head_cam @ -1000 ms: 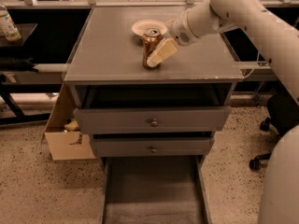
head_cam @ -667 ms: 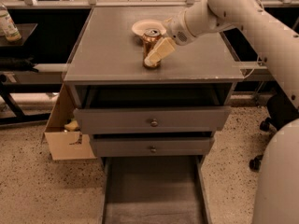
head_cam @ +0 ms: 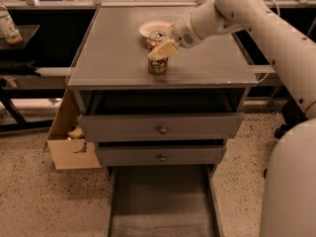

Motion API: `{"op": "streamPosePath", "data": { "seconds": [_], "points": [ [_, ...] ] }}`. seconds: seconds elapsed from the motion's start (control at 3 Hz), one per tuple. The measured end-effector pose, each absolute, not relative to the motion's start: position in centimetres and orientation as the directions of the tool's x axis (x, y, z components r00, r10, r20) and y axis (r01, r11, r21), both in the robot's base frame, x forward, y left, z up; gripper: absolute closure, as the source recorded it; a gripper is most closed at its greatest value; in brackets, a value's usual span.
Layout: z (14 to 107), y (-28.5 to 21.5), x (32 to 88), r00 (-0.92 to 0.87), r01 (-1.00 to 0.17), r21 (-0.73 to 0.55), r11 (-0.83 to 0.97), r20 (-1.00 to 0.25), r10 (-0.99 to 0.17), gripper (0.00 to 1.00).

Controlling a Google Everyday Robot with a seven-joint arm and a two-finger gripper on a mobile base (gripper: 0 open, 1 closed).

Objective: Place orange can into bottom drawer

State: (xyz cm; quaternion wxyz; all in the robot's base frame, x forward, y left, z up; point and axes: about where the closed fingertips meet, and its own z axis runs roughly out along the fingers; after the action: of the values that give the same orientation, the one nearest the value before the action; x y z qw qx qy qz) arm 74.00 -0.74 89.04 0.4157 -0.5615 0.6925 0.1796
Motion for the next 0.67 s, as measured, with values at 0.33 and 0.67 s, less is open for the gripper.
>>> {"op": "streamPosePath", "data": {
  "seconds": [0.33,0.67],
  "points": [
    [90.0,0.0,72.7,0.017,-0.94,-0.22,0.26,-0.792,-0.61,0.65],
    [92.7,0.9,69.2,0.104,-0.95,-0.251,0.186,-0.816,-0.569,0.88]
  ]
}}
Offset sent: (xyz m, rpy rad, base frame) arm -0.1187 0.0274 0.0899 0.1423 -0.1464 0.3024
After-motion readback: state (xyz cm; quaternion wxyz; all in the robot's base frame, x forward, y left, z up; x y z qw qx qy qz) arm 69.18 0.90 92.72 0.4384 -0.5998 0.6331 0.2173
